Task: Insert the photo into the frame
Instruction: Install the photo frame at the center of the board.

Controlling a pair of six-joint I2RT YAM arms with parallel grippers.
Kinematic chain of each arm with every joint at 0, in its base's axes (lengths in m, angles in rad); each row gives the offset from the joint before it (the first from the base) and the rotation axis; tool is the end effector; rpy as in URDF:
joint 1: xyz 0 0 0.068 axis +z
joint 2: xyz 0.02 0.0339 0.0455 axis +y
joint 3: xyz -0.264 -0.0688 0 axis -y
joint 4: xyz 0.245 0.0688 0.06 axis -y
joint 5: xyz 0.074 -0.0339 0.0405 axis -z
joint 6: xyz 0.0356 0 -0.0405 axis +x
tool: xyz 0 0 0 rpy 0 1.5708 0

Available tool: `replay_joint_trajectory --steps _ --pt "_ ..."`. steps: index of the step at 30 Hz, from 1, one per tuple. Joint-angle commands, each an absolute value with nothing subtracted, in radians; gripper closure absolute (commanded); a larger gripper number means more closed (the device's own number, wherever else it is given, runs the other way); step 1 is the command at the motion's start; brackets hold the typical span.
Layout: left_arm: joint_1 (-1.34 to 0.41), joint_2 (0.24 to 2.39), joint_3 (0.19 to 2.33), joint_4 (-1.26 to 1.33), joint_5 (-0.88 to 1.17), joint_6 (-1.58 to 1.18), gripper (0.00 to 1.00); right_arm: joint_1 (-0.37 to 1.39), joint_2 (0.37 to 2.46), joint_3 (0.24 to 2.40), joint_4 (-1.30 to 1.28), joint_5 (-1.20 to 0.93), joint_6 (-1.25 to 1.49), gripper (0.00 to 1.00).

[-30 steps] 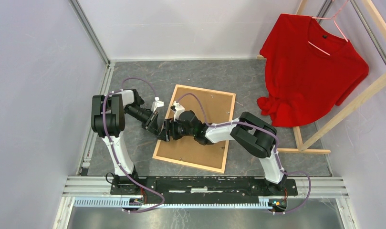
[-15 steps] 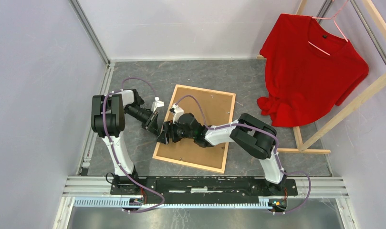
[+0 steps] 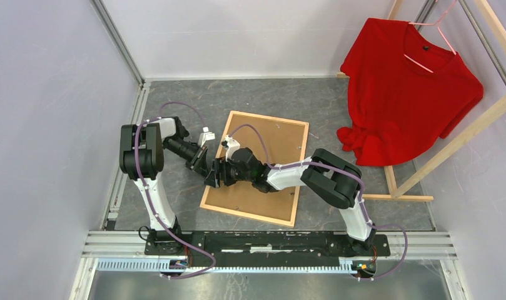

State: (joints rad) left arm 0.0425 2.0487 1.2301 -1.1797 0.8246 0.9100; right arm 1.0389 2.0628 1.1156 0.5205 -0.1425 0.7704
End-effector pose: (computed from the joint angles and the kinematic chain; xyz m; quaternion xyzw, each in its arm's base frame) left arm 0.3128 -0.0129 0.1207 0.2992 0.8482 -0.4371 0.0068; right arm 0.2167 0.3783 0.1371 -0.1504 0.8260 0.4615 0.2866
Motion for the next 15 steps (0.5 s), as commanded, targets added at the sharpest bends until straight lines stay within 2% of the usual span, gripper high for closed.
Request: replay_joint_trajectory --steps 1,15 --pt "0.032 2.051 1.215 -1.166 0.814 0.932 0.78 1.043 2.088 1.143 0.52 -0.122 0.788 0.24" --pt "0.03 2.047 1.212 -1.165 0.816 0.934 0.79 1.061 2.064 1.09 0.563 -0.152 0.817 0.25"
